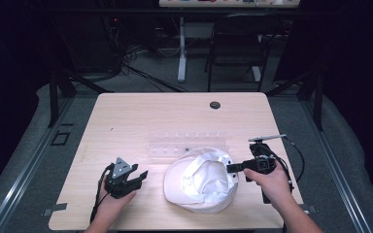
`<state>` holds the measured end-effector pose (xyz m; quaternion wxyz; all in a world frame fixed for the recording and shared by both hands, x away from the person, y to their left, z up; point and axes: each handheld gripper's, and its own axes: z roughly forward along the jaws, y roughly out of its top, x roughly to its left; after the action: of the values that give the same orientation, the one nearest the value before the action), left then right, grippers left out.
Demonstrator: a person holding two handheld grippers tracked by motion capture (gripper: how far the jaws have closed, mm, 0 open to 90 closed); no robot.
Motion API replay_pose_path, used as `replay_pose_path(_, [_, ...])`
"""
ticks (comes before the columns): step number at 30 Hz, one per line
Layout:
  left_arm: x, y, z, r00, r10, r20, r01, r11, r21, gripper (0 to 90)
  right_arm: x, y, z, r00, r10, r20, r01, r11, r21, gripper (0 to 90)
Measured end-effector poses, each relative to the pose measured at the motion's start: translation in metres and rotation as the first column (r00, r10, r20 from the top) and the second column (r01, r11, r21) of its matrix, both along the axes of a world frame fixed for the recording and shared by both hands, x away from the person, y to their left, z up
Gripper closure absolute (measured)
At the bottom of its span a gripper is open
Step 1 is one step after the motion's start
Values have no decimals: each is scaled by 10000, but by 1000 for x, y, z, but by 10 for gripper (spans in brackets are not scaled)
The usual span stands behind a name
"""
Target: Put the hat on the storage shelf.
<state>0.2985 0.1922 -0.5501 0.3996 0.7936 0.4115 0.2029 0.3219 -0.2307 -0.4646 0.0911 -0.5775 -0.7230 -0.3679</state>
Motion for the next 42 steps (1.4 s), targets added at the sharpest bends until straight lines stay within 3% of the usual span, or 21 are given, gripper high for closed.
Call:
replay_pose_path(6, [0, 0, 0, 10000, -21, 1, 21, 10000, 9, 517, 1, 1, 6, 9998, -1, 223, -3, 9998, 194, 810])
replay_pose_path(11, [0, 0, 0, 10000, -58, 6, 58, 10000, 43, 517, 3, 1, 14, 9997, 207, 144, -217, 9971, 729, 812])
replay_pose_path(24, [0, 0, 0, 10000, -55, 21, 55, 10000, 32, 518, 6, 10, 29, 9986, 426, 325, -458, 9932, 1072, 814])
replay_pose_path(30, [0, 0, 0, 10000, -55, 22, 55, 10000, 32, 517, 9, 12, 39, 9983, 509, 296, -550, 9856, 1598, 815])
replay_pose_path(42, [0, 0, 0, 10000, -34, 7, 34, 10000, -3, 517, 10, 20, 56, 9967, 669, 454, -754, 9725, 2205, 817])
